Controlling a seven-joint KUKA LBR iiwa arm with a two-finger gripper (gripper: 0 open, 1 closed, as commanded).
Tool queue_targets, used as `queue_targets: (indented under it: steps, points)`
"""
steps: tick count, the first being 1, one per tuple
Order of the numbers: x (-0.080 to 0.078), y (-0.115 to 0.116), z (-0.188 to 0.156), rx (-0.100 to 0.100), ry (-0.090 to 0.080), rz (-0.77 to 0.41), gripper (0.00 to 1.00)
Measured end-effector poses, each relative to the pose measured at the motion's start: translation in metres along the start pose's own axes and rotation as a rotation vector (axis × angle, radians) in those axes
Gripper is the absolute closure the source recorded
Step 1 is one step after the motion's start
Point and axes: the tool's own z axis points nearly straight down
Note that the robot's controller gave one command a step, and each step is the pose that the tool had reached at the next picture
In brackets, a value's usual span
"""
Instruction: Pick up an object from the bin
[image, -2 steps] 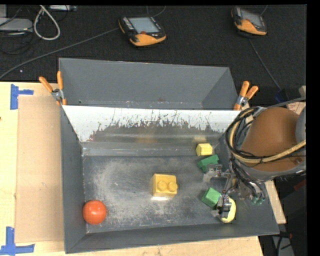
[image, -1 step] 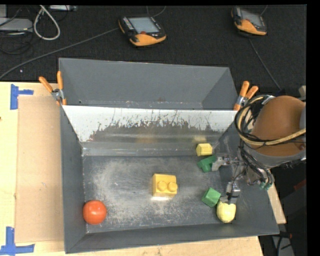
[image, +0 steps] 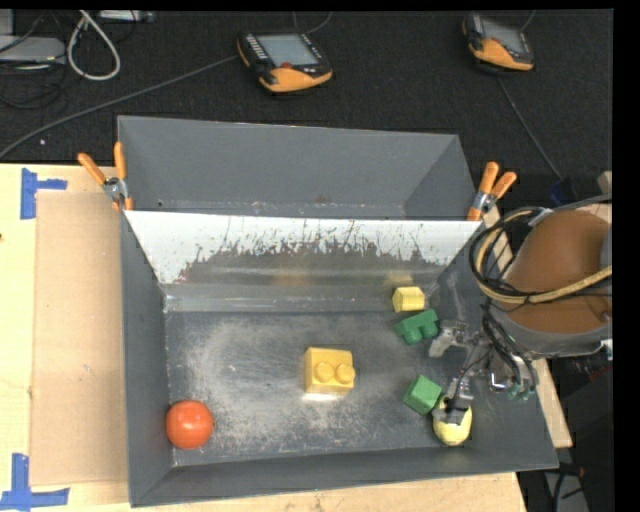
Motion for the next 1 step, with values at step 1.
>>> queue_targets:
  steps: [1]
  points:
    - [0.0136,-0.0096,-0.0024,0.001,-0.001,0.005,0.00]
